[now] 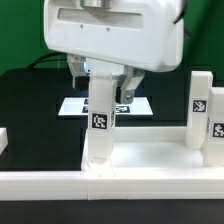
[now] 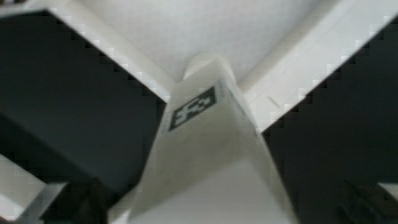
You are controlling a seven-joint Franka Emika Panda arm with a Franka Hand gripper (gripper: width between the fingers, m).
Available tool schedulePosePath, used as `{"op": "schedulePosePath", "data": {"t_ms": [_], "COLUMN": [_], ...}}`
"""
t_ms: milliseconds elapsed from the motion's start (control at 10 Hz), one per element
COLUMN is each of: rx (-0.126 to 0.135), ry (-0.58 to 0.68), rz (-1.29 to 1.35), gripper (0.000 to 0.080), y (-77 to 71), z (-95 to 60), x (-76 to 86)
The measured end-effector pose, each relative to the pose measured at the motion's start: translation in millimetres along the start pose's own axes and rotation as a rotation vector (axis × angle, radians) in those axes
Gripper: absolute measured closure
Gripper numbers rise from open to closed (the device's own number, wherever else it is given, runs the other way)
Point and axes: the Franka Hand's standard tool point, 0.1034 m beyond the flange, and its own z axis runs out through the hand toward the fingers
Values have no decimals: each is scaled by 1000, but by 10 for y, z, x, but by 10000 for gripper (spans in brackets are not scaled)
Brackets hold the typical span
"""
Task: Assemble desk
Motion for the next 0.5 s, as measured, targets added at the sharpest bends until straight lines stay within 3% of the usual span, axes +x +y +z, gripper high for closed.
{"op": "schedulePosePath", "data": {"t_ms": [300, 400, 500], "rx": [12, 13, 12], "ry": [15, 13, 12], "rz": [-343, -291, -278], "gripper": [151, 151, 273], "y": [-56, -56, -57], "z": [11, 18, 21], "x": [-39, -43, -44]}}
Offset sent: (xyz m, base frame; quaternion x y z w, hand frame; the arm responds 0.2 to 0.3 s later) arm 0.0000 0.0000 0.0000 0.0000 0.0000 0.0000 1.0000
